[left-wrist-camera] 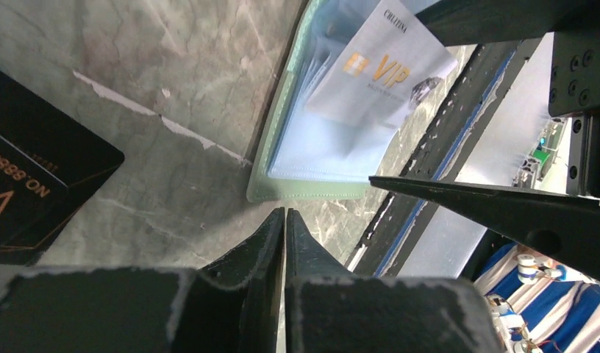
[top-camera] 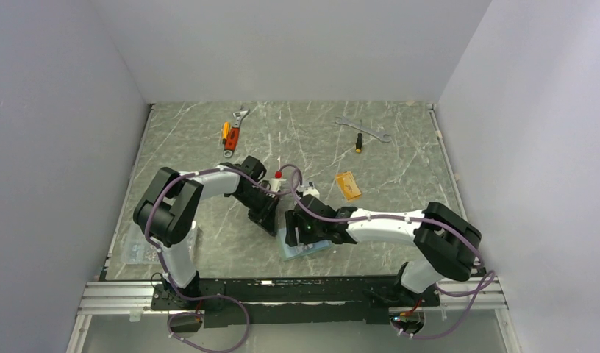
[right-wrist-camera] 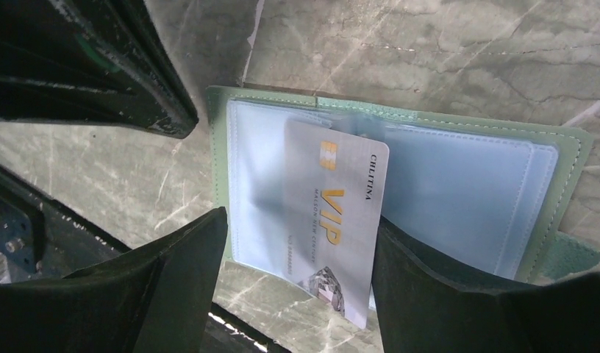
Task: Put the credit cards into the card holder
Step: Insert the credit card into the card holder.
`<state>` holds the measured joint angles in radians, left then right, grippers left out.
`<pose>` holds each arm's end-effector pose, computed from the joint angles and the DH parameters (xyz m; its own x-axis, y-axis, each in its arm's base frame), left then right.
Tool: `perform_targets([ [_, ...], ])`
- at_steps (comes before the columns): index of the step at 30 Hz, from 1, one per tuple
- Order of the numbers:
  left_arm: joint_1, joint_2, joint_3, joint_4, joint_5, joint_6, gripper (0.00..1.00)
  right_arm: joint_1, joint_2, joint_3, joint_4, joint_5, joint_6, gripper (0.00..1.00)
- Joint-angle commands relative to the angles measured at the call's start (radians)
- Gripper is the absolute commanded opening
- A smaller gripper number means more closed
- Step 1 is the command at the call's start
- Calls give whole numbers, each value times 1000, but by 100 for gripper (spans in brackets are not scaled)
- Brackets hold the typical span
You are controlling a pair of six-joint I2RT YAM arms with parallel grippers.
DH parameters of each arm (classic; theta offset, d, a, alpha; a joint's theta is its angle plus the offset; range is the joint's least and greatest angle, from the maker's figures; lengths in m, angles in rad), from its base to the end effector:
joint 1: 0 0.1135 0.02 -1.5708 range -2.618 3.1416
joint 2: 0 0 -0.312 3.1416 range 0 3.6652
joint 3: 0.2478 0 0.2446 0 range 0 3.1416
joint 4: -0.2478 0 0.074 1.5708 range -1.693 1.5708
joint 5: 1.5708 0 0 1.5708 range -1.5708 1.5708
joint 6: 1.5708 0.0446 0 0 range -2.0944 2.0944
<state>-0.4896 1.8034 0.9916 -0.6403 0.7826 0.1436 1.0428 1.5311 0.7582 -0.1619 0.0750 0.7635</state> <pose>0.2598 -0.1741 0.1815 -0.8090 0.5461 -0.2174 0.5284 0.5136 -0.6760 0.1488 0.2485 0.2073 -0.8729 -0.1281 -0.4708 -0.3258 0.8712 0.3672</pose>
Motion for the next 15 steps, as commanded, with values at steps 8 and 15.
perform_targets([
  [8, -38, 0, 42, 2, -39, 13, 10, -145, -187, -134, 102, -200, -28, 72],
  [15, -39, -11, 27, 7, -41, 20, 10, -148, -177, -153, 118, -207, -17, 63],
])
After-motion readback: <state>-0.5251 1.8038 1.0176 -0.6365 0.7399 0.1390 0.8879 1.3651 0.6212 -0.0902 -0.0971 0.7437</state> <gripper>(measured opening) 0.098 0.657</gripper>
